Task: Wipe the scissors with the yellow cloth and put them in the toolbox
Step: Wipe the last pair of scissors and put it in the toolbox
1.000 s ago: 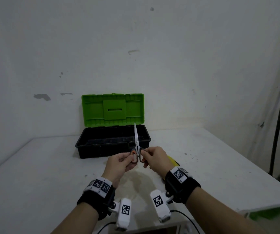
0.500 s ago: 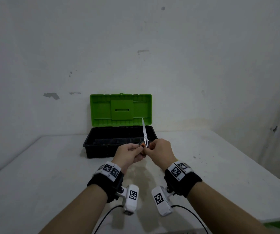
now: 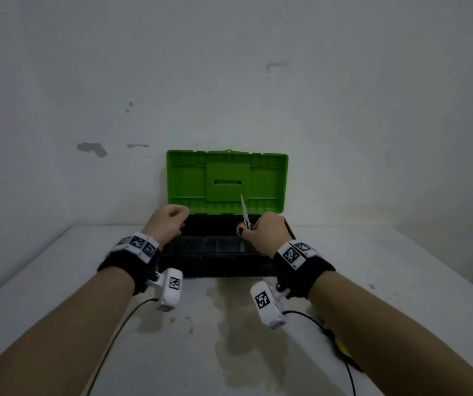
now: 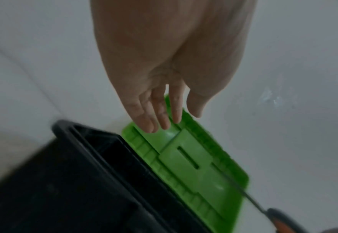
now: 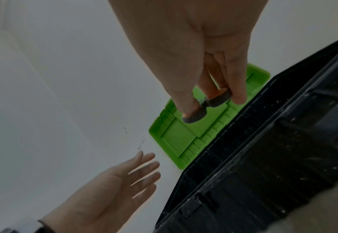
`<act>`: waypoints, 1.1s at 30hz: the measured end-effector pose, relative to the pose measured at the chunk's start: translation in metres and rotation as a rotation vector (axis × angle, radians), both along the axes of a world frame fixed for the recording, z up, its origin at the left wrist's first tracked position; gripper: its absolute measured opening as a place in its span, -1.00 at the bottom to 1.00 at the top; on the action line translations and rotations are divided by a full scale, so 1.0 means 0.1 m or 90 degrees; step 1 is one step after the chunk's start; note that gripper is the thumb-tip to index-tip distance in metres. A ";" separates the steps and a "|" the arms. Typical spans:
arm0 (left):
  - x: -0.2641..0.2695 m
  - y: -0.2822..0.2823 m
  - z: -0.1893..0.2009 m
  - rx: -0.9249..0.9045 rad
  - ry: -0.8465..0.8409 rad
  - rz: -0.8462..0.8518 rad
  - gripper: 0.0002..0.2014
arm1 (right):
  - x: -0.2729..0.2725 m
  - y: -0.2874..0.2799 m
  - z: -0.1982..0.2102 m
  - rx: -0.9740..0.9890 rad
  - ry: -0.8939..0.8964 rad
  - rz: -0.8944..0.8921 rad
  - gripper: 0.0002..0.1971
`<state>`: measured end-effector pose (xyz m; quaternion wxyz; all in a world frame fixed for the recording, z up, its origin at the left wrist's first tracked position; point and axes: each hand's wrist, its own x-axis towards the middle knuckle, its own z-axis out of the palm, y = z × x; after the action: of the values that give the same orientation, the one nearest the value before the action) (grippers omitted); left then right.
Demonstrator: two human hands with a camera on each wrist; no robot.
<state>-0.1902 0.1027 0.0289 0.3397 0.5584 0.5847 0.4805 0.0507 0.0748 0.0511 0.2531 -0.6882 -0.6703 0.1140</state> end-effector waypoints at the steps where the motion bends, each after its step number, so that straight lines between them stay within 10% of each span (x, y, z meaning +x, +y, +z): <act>1: -0.16 0.09 -0.06 -0.009 0.060 0.003 -0.74 | -0.10 0.08 0.00 -0.017 -0.014 0.004 -0.45; 13: -0.83 0.59 -0.93 -0.081 0.056 -0.008 -0.68 | -1.07 0.72 -0.35 -0.178 -0.115 0.109 -0.48; 33: -0.82 0.53 -0.95 -0.063 -0.009 -0.022 -0.66 | -1.46 1.06 -0.72 -0.253 -0.155 0.222 -0.63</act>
<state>-0.2723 0.1556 -0.0666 0.3795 0.5474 0.5955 0.4491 -0.0952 0.1806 -0.0210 0.0076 -0.6075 -0.7683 0.2014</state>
